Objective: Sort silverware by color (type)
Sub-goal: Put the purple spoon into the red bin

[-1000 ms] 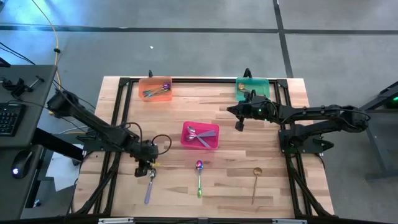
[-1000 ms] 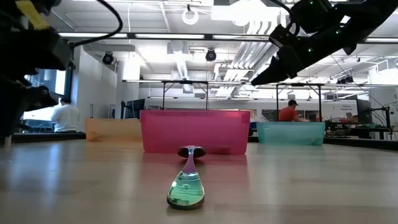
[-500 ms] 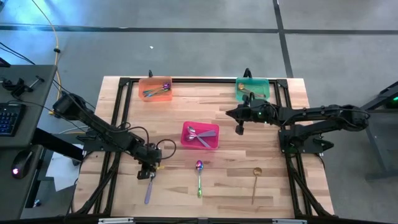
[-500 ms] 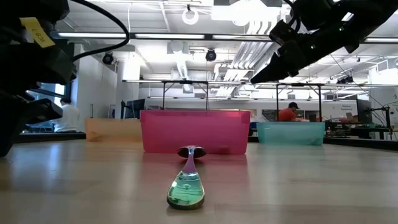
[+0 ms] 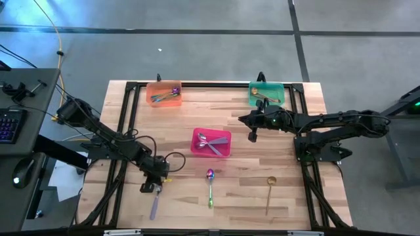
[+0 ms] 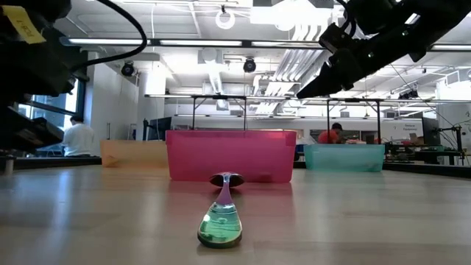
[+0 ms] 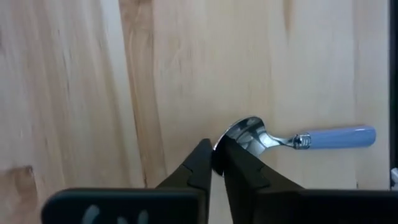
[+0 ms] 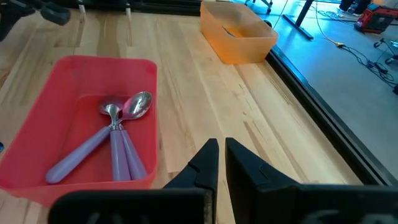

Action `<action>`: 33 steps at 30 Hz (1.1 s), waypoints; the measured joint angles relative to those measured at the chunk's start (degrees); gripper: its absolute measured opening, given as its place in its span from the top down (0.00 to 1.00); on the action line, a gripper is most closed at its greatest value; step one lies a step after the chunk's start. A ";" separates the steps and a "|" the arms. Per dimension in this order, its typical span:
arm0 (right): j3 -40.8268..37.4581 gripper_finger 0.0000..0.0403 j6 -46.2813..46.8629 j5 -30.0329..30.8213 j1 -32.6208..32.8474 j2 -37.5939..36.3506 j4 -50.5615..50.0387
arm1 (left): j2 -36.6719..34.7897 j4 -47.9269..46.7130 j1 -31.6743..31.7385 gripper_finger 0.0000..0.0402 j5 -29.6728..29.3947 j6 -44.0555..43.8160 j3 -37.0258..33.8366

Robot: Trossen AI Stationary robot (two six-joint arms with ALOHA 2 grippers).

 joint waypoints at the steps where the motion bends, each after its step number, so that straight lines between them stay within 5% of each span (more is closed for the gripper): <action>1: 0.00 0.97 0.01 0.02 -0.01 0.00 0.00 | -0.03 0.28 0.02 0.97 -0.02 0.29 0.04; 14: 0.00 0.97 0.19 0.04 -0.02 0.00 0.00 | -4.85 6.96 6.75 0.99 -3.87 -3.25 0.00; 23: 0.00 0.97 0.41 0.07 -0.02 0.00 0.00 | -12.66 19.42 13.93 0.99 -22.15 -0.67 -0.02; 33: 0.02 0.97 0.58 0.07 -0.02 0.02 0.00 | -8.53 36.62 23.03 1.00 -30.21 9.14 0.02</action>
